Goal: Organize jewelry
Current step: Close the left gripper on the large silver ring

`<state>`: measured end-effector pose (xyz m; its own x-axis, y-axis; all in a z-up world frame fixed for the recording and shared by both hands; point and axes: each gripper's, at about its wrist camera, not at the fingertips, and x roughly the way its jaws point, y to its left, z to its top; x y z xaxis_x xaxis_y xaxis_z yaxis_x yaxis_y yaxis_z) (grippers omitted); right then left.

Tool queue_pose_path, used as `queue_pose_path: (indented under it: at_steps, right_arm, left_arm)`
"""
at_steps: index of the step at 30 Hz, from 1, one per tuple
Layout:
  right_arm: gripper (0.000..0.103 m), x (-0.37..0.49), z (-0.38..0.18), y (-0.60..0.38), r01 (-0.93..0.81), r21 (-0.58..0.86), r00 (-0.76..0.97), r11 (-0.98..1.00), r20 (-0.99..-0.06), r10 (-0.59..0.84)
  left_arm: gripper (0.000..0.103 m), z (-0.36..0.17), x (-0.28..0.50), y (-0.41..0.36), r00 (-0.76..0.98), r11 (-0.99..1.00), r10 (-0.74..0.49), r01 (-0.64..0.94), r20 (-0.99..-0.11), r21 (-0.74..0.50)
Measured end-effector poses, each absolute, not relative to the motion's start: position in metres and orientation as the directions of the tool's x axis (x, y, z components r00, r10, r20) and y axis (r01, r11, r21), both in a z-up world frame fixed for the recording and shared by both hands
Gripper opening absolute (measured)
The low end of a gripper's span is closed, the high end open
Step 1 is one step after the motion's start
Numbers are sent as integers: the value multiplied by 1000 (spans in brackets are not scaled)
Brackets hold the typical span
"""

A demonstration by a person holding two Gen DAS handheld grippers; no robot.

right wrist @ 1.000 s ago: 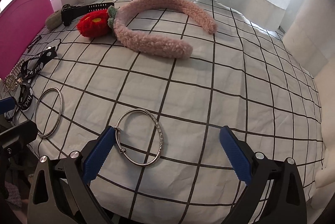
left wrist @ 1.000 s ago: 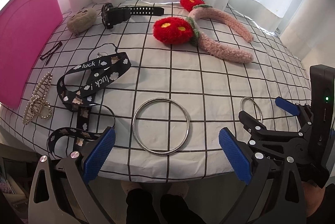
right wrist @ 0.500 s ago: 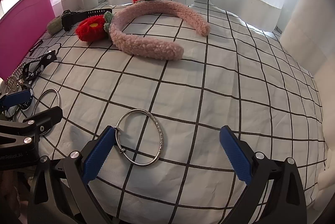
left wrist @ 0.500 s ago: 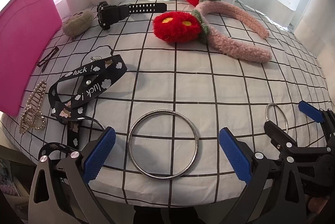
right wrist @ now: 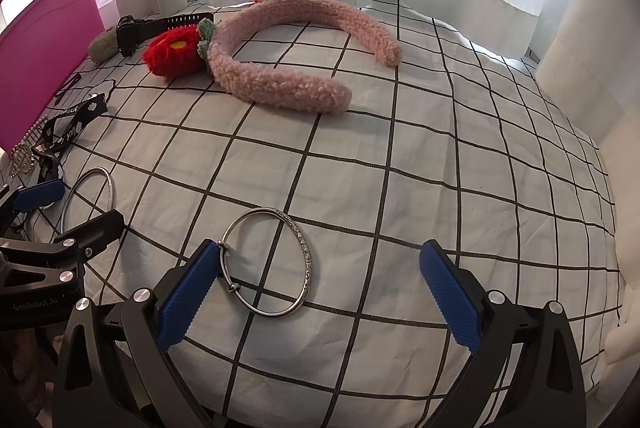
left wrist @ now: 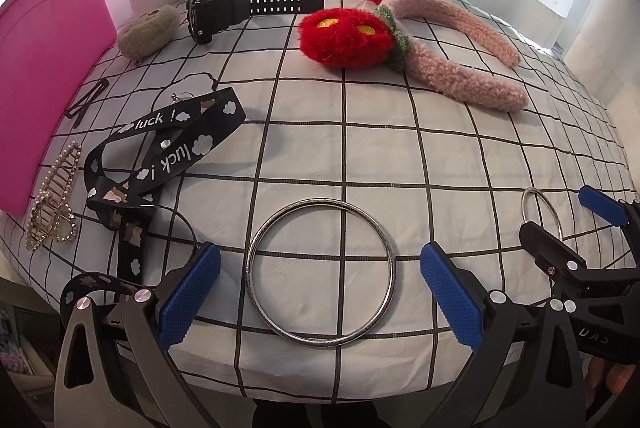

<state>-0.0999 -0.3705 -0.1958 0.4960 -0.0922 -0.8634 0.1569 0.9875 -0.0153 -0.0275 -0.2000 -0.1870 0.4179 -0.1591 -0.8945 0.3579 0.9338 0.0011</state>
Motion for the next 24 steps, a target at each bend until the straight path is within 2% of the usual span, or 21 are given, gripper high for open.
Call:
queue_pose_path:
  at_steps: [4, 8, 12, 15, 17, 18, 24]
  right_arm:
    - [94, -101, -196, -370, 167, -14, 503, 986, -859, -97]
    - [93, -102, -195, -369, 173, -9, 504, 985, -858, -96]
    - [90, -104, -194, -367, 174, -6, 508, 985, -856, -95]
    - [66, -107, -189, -363, 165, -11, 524, 986, -846, -97]
    - [46, -107, -187, -362, 162, -16, 530, 987, -842, -100]
    - [43, -107, -186, -362, 161, -15, 533, 987, -840, -100]
    - [42, -108, -185, -363, 159, -12, 540, 987, -836, -97]
  left_arm:
    - [88, -184, -32, -202, 421, 926, -170, 376, -891, 1]
    - [73, -179, -37, -207, 415, 919, -179, 393, -892, -1]
    - [70, -177, -38, -207, 414, 918, -182, 398, -892, -3]
    - [70, -177, -39, -207, 415, 919, -182, 395, -891, -4]
    - [70, -177, -40, -207, 416, 919, -184, 394, -891, -5]
    - [70, -177, -40, -206, 415, 920, -185, 393, -891, -8]
    - [70, -176, -40, -204, 414, 923, -185, 385, -891, -12]
